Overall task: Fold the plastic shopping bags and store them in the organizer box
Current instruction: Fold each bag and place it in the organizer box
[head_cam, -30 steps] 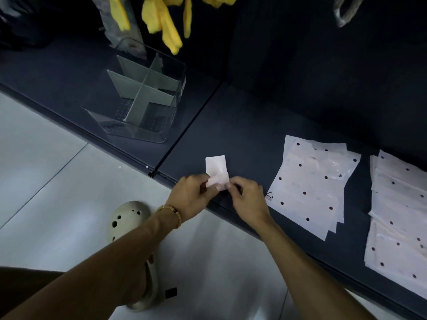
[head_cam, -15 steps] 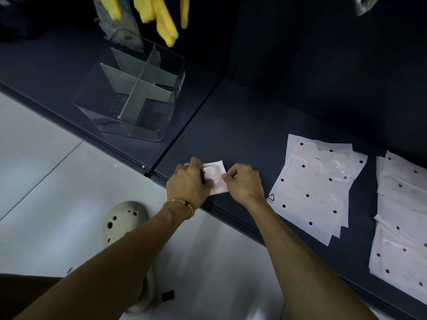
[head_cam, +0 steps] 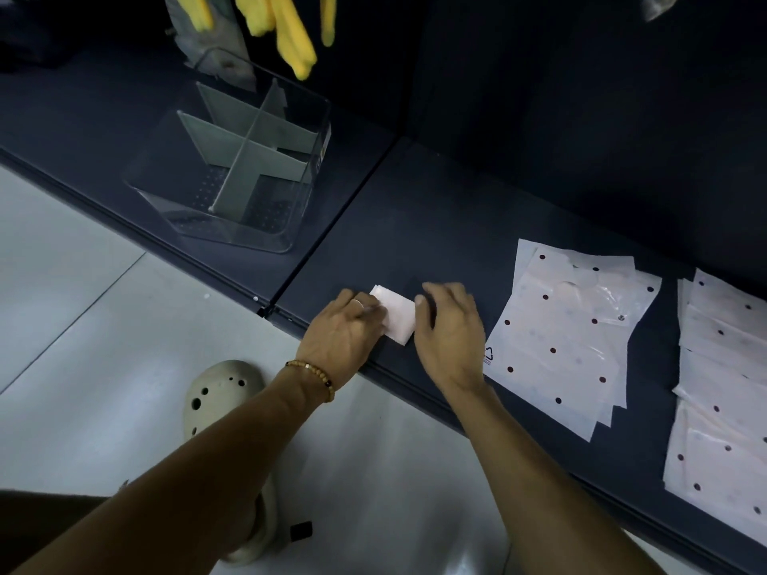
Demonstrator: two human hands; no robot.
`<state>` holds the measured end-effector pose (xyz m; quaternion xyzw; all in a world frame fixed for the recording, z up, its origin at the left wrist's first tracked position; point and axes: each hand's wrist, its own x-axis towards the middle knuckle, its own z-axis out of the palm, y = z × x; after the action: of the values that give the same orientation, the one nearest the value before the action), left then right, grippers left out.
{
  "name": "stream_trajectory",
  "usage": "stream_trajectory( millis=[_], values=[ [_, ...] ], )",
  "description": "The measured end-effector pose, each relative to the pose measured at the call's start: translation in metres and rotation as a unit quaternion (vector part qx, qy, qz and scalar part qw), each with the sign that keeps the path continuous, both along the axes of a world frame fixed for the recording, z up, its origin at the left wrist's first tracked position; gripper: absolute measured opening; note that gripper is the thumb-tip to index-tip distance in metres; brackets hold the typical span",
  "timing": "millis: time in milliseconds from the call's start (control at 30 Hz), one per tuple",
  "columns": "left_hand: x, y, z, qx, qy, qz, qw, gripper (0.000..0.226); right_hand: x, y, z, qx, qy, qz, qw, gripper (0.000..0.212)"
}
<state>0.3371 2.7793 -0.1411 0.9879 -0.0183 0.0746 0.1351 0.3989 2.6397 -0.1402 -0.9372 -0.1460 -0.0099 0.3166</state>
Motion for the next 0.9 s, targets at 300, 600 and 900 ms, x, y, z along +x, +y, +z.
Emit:
stream_trajectory(
  millis=[300, 600, 900],
  values=[
    [-0.006, 0.005, -0.007, 0.051, 0.015, 0.020, 0.998, 0.021, -0.037, -0.014, -0.034, -0.155, -0.039, 0.067, 0.985, 0.039],
    [0.021, -0.016, -0.024, -0.007, 0.067, -0.083, 0.994, 0.045, -0.034, -0.016, -0.036, -0.124, -0.054, 0.075, 0.988, 0.038],
    [0.011, 0.031, -0.028, -0.037, 0.033, -0.031, 0.998, 0.039, -0.034, -0.017, -0.036, -0.133, -0.044, 0.074, 0.987, 0.041]
  ],
)
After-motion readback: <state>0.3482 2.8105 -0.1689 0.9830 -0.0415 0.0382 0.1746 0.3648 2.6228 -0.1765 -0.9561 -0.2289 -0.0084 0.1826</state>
